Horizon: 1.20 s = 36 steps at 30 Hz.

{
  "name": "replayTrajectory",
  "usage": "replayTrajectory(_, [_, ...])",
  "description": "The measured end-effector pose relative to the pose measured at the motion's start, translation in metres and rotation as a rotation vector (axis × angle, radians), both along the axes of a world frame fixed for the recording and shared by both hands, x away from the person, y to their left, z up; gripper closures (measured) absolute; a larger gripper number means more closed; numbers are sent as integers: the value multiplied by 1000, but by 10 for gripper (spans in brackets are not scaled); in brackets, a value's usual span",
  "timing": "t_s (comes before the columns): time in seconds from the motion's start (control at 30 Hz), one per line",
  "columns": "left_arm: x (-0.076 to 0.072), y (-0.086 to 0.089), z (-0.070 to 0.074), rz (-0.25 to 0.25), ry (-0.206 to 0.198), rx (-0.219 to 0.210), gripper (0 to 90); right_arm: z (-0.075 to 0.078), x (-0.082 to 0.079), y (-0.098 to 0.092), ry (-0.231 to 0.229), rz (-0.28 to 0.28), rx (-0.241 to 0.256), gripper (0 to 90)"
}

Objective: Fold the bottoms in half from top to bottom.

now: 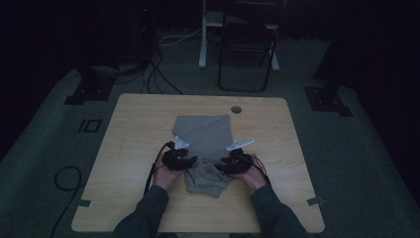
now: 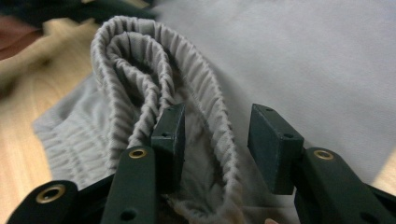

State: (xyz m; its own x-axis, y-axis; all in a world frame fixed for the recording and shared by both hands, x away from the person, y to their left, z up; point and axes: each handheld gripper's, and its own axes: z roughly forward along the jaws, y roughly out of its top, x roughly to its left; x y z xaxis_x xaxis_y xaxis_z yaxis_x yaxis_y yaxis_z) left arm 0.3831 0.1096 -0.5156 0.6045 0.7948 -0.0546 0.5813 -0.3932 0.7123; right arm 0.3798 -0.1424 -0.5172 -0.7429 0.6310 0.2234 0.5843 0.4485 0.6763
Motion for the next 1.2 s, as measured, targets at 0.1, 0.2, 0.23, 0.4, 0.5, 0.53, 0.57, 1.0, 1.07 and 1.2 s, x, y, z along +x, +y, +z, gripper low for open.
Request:
replayTrajectory(0.1, [10,-12,-6,-13,20,27,520,0,-3,0,1,10,8,561])
replayTrajectory(0.2, [8,-20,-10,-40,26,37,520,5,-6,-2,-16,21,33,550])
replayTrajectory(0.23, [5,-21,-11,-49,23,36,520,8,-6,-4,-28,17,44,545])
replayTrajectory(0.4, [-10,-17,-13,-68,18,23,517,22,4,-19,-96,-108,74,516])
replayTrajectory(0.5, [-22,-11,-14,-81,15,5,515,19,13,-21,-106,-178,36,512])
replayTrajectory(0.53, [-25,-10,-15,-87,14,1,513,16,15,-21,-97,-193,24,512])
replayTrajectory(0.57, [-30,-9,-15,-98,9,-1,511,13,17,-20,-90,-196,11,512])
replayTrajectory(1.0, [-39,13,-13,-42,-15,-29,501,-19,-32,2,-114,-60,-92,496])
replayTrajectory(1.07, [-36,14,-12,-22,-19,-28,500,-19,-32,3,-125,-55,-97,492])
replayTrajectory(1.2, [-30,14,-16,-10,4,-11,503,-20,-32,4,-127,-56,-92,488])
